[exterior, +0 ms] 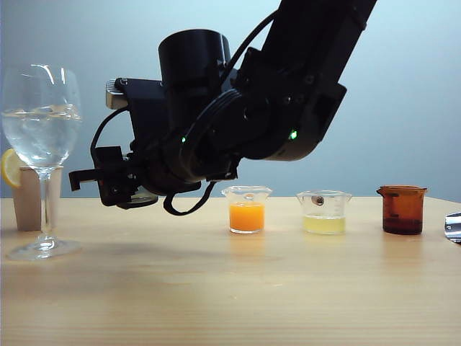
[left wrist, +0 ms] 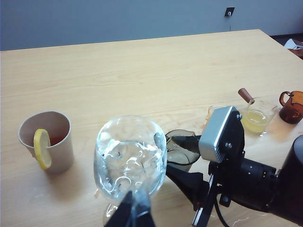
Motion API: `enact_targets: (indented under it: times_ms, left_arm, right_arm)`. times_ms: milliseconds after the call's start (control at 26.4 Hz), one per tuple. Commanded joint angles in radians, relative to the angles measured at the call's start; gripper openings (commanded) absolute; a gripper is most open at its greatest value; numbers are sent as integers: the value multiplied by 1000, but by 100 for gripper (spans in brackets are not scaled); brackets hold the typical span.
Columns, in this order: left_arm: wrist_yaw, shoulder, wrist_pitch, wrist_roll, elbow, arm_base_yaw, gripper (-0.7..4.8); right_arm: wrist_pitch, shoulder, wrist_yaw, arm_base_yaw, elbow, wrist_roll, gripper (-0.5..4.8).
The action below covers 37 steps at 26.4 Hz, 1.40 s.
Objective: Pick up the first measuring cup from the left, pour the coconut rum inside into the goblet, and finally put the measuring cup back in its original place.
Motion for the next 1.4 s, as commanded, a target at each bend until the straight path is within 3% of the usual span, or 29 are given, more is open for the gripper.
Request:
enact_targets:
  times_ms: [38,1401]
  left_arm:
    - [-2,-1,10,0,10,0,-5]
    - [1,-2,9,0,10,0,-5]
  right_arm:
    - [40,13,14,0,6,12,-1]
    - [-25,201,8,-44,267,76,-1]
